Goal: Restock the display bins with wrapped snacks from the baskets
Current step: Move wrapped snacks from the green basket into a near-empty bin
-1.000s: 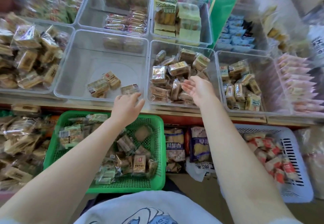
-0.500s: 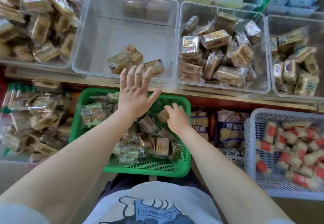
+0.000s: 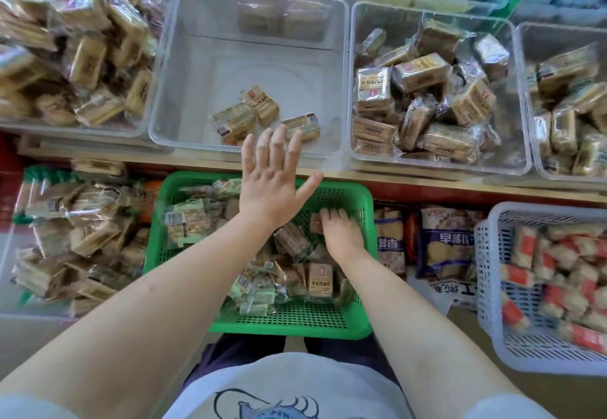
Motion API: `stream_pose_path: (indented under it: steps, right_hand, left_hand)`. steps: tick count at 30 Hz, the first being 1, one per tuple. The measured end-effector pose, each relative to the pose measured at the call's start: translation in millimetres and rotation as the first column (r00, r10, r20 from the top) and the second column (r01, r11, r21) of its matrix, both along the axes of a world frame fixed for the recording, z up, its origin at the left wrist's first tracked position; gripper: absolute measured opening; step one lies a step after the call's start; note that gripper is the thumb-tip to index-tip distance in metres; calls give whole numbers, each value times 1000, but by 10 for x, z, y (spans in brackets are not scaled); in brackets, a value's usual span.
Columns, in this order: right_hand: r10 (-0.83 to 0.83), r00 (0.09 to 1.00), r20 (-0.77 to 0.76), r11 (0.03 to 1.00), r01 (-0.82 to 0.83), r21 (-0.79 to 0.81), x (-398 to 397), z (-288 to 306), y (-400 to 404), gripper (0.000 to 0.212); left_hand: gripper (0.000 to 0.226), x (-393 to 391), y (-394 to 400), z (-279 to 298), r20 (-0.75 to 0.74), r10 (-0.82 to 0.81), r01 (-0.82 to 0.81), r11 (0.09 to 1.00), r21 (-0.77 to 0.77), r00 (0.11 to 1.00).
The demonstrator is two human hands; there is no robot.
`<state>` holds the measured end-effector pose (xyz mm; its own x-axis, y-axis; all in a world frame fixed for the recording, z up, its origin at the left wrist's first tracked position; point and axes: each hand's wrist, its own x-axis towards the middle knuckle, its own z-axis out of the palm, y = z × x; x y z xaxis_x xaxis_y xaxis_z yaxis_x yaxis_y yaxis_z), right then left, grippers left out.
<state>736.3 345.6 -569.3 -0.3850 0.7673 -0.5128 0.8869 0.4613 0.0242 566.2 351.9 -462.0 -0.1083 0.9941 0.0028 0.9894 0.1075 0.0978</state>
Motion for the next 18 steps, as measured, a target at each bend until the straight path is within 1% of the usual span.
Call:
stream_pose_path:
  steps: [2,3,5,6,8,10,11,13,14,15,16,18]
  right_hand:
    - [-26,1000,-6,1000,26,-13,-36,-47,7,47]
    - [-45,998,-34,999,45,-13,-50,-46,11,48]
    - [-145,979,-145,989,139,-52,-72,56,14,54]
    - [-225,949,-223,973,208,-94,-75,156,9,56]
    - [-400,831,-387,916,355,-186,-47,452,-14,48]
    - [-535,673,-510,840,484,-243,36,848,-12,35]
    - [-565,583,-584,806,542,-239,88,1078,0,30]
    - [-525,420,-740,758,626,-182,182,1532,69,24]
    - [-464,367,-806,744,656,-129,213,1715,137,22]
    - [-385,338,-859,731,680,-60,230,1873,230,19]
    - [-308,335,-891,719,695,13,230,1986,354,17]
    - [-238,393,-888,707,697,119,193,2102,661,16]
  left_hand:
    - [75,-12,5,-25,-5,-6,6,1000,-1,1000]
    - [75,-16,10,-37,-9,-8,8,1000,-2,1000]
    - [74,-23,20,-42,-16,-12,12,1000,-7,1000]
    - [73,-26,18,-40,-15,-13,12,1000,-13,1000]
    - [73,-31,7,-30,-15,-14,13,999,-31,1000]
    - [72,-43,2,-8,-16,-13,13,999,-43,1000]
    - [72,-48,4,4,-15,-15,14,999,-45,1000]
    - [71,-48,11,24,-5,-15,15,999,-52,1000]
    - [71,-47,11,31,2,-15,15,998,-61,1000]
    - [71,-46,10,44,11,-16,17,997,-72,1000]
    - [71,-42,7,56,19,-17,18,996,-86,1000]
    - [72,-37,2,90,35,-16,20,995,-102,999]
